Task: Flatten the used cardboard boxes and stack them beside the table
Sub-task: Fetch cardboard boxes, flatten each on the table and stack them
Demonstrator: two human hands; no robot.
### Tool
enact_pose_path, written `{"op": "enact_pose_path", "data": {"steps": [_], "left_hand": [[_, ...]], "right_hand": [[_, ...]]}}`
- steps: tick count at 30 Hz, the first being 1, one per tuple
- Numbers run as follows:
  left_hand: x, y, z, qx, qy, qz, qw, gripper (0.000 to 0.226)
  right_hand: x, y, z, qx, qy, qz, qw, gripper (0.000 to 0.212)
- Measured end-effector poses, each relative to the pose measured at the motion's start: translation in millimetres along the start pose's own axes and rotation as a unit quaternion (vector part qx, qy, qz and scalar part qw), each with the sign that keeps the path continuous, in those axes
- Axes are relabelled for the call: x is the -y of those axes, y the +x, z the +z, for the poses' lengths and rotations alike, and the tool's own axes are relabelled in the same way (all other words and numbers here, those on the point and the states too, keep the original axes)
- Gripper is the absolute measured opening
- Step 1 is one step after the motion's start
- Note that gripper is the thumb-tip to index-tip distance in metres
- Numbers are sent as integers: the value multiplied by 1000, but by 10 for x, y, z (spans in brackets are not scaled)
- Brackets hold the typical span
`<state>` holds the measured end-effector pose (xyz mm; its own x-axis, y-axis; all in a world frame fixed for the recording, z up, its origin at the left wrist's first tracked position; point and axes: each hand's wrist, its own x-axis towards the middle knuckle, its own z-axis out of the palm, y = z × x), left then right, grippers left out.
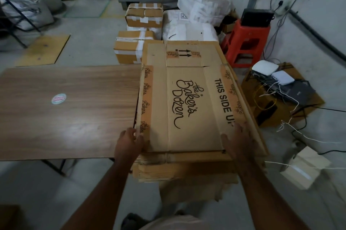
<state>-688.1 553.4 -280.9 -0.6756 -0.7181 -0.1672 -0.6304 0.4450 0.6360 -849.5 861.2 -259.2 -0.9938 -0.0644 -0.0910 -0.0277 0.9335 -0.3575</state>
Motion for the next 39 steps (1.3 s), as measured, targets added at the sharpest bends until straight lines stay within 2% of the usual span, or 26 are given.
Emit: {"op": "enact_pose_path", "data": {"steps": [3, 8, 10, 12, 15, 21, 27, 30, 34, 39], "left_hand": [[-7, -69, -140, -25, -1, 45, 999, 23], [121, -321, -467, -60, -13, 135, 989, 4], [297, -418, -676, -91, -19, 155, 984, 8], [555, -520, -958, -130, -27, 151, 980, 23], [1122, -729, -1521, -203, -30, 120, 971, 29], [2488, -1432, -2811, -346, -24, 5, 938, 13], [3774, -2258, -3810, -428, 13, -102, 898, 18], [4228, -2692, -4126, -452, 22, -149, 879, 15], [4690, -3180, -4300, -469, 23, -212, 857, 11], [5159, -3709, -4364, -505, -6, -295, 811, 10]], "right_hand": [[300, -206, 56, -39, -14, -55, 998, 53], [1079, -630, 203, -4, 90, -176, 980, 46], [1478, -859, 294, 27, 118, -240, 963, 41], [1913, -1145, 395, 64, 138, -284, 947, 38], [2586, -1679, 609, 84, 157, -367, 913, 33], [3812, -3037, 1114, 167, 202, -500, 826, 36], [4829, -4546, 1643, 217, 237, -595, 737, 29], [5159, -5236, 1877, 252, 211, -633, 701, 23], [5503, -5985, 2133, 288, 181, -696, 632, 25], [5941, -6722, 2390, 353, 172, -729, 561, 29]]}}
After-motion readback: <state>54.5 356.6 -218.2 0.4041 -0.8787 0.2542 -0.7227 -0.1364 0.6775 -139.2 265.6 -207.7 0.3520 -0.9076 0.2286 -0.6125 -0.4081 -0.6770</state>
